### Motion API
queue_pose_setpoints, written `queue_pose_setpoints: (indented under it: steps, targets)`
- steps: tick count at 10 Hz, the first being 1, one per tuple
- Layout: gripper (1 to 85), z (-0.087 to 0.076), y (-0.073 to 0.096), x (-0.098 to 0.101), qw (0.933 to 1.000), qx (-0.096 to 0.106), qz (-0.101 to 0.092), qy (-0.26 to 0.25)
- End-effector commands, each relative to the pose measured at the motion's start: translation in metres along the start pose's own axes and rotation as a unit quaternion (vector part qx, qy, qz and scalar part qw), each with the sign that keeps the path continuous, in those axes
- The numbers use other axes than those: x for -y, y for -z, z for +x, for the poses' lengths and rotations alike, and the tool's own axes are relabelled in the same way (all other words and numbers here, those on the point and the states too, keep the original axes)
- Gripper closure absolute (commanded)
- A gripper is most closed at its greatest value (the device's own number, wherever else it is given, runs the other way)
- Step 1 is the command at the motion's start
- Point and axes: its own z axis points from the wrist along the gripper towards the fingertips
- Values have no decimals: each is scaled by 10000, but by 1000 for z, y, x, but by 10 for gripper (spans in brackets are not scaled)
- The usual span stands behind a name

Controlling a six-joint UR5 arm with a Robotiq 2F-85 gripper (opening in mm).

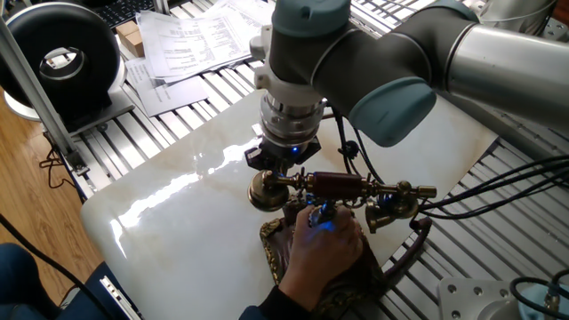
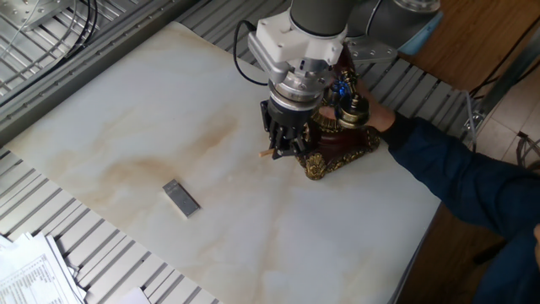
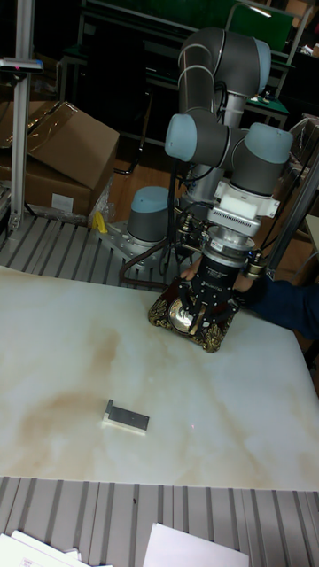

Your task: Dial a number on an old rotary phone

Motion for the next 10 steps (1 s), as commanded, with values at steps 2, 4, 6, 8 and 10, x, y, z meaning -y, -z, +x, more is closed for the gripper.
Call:
queue_pose_setpoints:
  steps: [2,4,6,8,10]
  targets:
    - [843,0,1,-2,10000,-45,-78,-17]
    - [843,0,0,-3,10000,-33,-50,-34]
    - [843,2,-2,-6,10000,-21,-22,-67]
    - [843,-2,-6,-8,9999,34,61,-94]
    - [843,-7,-11,-11,9998,88,86,-139]
